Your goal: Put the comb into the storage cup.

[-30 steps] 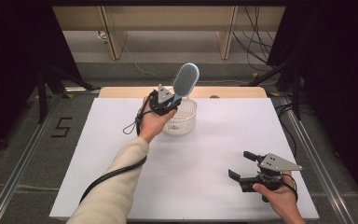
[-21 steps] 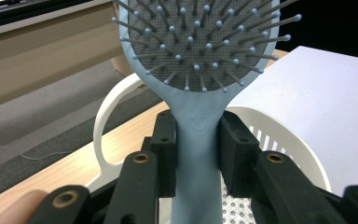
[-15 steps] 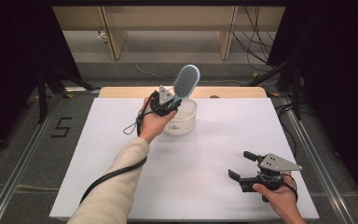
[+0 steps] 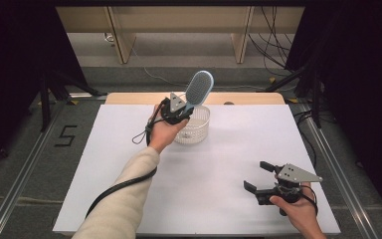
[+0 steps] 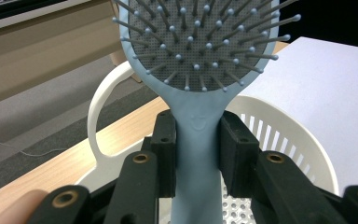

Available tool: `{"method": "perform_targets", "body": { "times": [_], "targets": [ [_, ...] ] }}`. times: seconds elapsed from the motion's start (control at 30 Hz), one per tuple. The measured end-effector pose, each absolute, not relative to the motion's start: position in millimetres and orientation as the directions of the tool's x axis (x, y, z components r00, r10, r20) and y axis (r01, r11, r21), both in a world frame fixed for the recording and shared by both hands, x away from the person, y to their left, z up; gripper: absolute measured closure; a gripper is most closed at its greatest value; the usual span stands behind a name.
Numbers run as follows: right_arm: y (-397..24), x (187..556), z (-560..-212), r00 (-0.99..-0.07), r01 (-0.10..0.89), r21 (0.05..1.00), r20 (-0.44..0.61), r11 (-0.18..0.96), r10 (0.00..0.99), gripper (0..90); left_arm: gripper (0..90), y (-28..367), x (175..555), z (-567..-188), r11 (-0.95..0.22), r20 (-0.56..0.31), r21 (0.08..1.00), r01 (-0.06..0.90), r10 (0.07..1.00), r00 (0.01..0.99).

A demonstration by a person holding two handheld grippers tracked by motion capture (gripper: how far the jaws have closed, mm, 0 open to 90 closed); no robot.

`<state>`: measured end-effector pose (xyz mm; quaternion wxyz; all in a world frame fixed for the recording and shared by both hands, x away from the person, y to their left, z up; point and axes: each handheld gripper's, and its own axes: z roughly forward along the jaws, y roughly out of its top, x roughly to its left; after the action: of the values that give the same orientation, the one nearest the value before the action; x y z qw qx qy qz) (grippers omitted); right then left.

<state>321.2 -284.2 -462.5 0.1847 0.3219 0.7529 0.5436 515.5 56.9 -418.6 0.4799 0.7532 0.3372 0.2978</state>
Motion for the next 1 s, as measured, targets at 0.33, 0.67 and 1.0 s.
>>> {"method": "perform_targets", "body": {
  "times": [0.33,0.67,1.0],
  "targets": [
    [-284.2,321.3,-462.6,-0.725,0.284,0.937,0.072,0.202,0.685,7.3,69.6,57.5,516.8,-420.1,-0.32,0.129,0.92,0.226,0.792,0.597],
    [-284.2,321.3,-462.7,-0.725,0.284,0.937,0.072,0.202,0.685,7.3,69.5,56.7,517.9,-422.0,-0.328,0.132,0.915,0.234,0.792,0.596],
    [-284.5,321.5,-463.1,-0.725,0.285,0.936,0.07,0.206,0.685,7.3,67.1,54.0,519.5,-423.6,-0.363,0.138,0.892,0.269,0.786,0.602]
  ]
}}
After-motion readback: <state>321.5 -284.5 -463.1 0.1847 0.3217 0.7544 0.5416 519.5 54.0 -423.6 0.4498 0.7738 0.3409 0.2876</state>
